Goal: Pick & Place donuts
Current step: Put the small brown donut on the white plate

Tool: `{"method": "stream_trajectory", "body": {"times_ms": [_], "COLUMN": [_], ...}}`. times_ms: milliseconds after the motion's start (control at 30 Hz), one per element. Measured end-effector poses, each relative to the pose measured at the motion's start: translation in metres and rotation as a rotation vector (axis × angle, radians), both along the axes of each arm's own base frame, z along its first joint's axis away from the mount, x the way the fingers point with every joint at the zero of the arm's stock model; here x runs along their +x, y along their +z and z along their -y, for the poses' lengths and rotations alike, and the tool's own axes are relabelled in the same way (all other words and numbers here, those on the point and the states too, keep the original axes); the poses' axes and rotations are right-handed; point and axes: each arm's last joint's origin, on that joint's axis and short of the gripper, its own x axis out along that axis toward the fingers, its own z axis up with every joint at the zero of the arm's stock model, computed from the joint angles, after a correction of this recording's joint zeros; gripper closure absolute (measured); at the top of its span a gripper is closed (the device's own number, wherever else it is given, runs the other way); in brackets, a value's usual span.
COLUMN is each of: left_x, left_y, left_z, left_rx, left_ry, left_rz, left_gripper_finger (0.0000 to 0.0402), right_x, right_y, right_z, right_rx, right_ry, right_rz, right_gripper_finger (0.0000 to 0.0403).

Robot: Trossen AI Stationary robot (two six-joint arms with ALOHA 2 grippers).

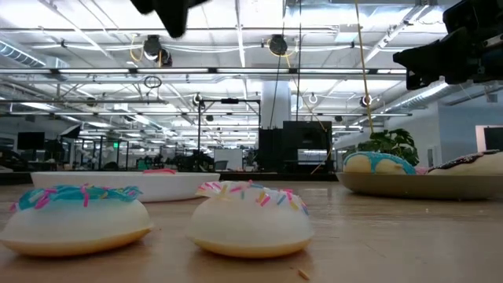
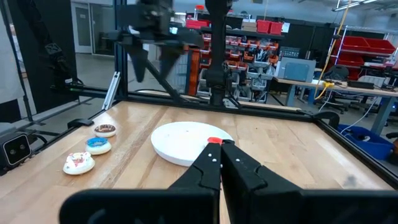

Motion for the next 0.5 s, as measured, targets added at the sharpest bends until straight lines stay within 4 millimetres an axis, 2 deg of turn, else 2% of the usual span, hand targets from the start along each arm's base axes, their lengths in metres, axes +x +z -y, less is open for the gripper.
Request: {"method": "stream_trajectory", "body": {"times_ms": [267, 300, 500], "left_x": [-0.014, -0.016, -0.018], "left_y": [0.004, 0.004, 0.003], "left_z": [0.035, 0.038, 0.052], "left_rx": [-0.038, -0.042, -0.060], "left_ry": [-0.035, -0.048, -0.059], "left_rz": [0.015, 0.019, 0.048], "left_gripper_finger": [0.0379, 0.0390, 0.0395], "right_x": [0.000, 0.000, 0.000], "right_y": [0.000, 0.000, 0.001], "right_z": [0.000, 0.000, 0.000], "right_rx": [0.001, 0.001, 0.002], "right_ry": [0.000, 0.000, 0.000], "right_rz": [0.001, 0.001, 0.009], "right_gripper_finger": [0.0403, 0.0403, 0.0403]}}
